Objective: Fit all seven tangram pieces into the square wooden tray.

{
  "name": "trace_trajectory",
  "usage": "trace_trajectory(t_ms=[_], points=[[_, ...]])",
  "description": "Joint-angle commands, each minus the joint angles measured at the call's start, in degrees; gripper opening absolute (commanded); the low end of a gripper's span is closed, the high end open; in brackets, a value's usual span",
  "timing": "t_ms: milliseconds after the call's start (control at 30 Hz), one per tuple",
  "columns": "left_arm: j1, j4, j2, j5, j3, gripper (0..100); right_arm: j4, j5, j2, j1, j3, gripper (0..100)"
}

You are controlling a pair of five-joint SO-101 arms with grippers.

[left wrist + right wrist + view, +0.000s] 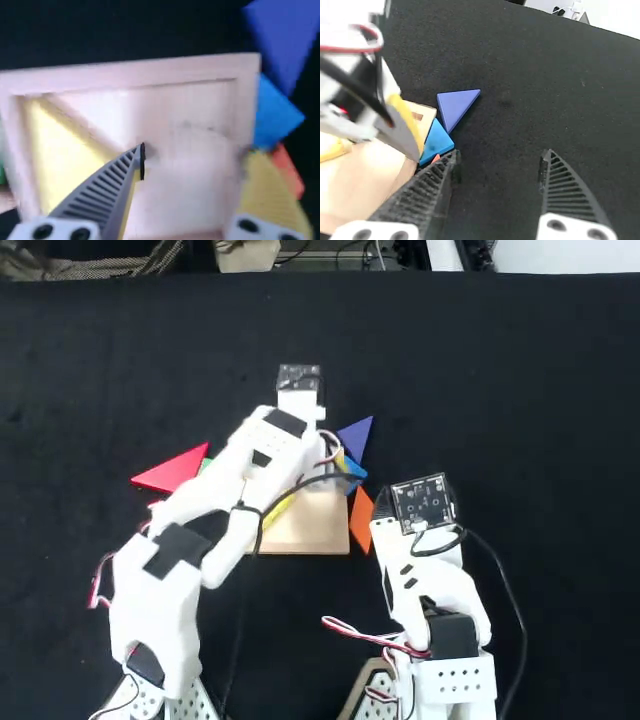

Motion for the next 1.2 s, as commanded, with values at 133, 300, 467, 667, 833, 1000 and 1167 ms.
trace_trajectory(t_ms=[133,300,467,667,833,1000,1167], points=[[1.6,4.8,2.9,-0.8,-6.5,15,-0.7,0.4,-3.6,0.9,-0.3,26.2],[0.1,8.7,2.2,-1.1,-7.1,15,-0.7,0.4,-3.6,1.0,-0.3,26.2],[-1.6,13.6,2.2,-4.6,-8.7,15,-0.7,0.4,-3.6,1.0,-0.3,26.2],[-2.8,17.7,0.7,-6.9,-15.6,16,-0.7,0.4,-3.6,1.0,-0.3,26.2],[-2.9,24.8,-0.2,-10.8,-22.9,36,-0.7,0.4,-3.6,1.0,-0.3,26.2],[-6.5,29.5,0.6,-12.0,-25.6,39,-0.7,0.4,-3.6,1.0,-0.3,26.2],[-6.8,22.9,4.2,-16.9,-18.6,29,-0.7,0.4,-3.6,1.0,-0.3,26.2]])
